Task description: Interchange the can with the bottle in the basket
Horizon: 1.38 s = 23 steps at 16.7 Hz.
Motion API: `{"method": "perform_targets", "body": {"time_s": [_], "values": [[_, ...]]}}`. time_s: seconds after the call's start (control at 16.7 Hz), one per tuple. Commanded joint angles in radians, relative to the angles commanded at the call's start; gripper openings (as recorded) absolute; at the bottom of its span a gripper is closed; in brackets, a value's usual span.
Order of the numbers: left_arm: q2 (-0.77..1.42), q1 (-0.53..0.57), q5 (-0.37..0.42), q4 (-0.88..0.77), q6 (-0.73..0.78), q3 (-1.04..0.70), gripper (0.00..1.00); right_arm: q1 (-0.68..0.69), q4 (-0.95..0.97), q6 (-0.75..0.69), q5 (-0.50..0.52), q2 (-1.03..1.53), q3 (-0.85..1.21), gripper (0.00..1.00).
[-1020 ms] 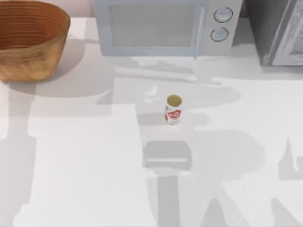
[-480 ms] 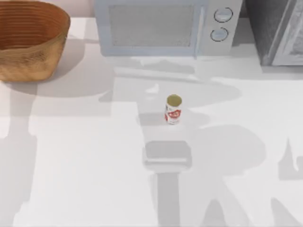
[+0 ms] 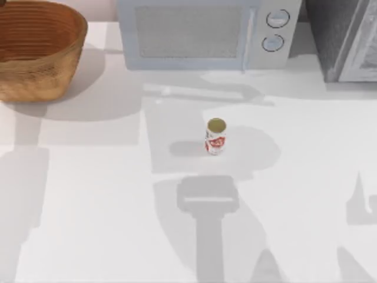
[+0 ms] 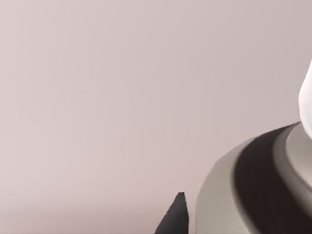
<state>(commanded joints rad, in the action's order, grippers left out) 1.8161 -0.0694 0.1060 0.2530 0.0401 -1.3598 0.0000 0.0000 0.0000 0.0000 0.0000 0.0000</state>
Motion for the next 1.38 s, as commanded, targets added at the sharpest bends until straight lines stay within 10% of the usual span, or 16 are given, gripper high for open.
{"method": "perform_targets", "body": {"time_s": [0.24, 1.02, 1.38], "values": [[0.009, 0.001, -0.001, 0.008, 0.000, -0.003, 0.00, 0.000, 0.000, 0.000, 0.000, 0.000, 0.000, 1.00], [0.009, 0.001, -0.001, 0.008, 0.000, -0.003, 0.98, 0.000, 0.000, 0.000, 0.000, 0.000, 0.000, 1.00], [0.009, 0.001, -0.001, 0.008, 0.000, -0.003, 1.00, 0.000, 0.000, 0.000, 0.000, 0.000, 0.000, 1.00]]}}
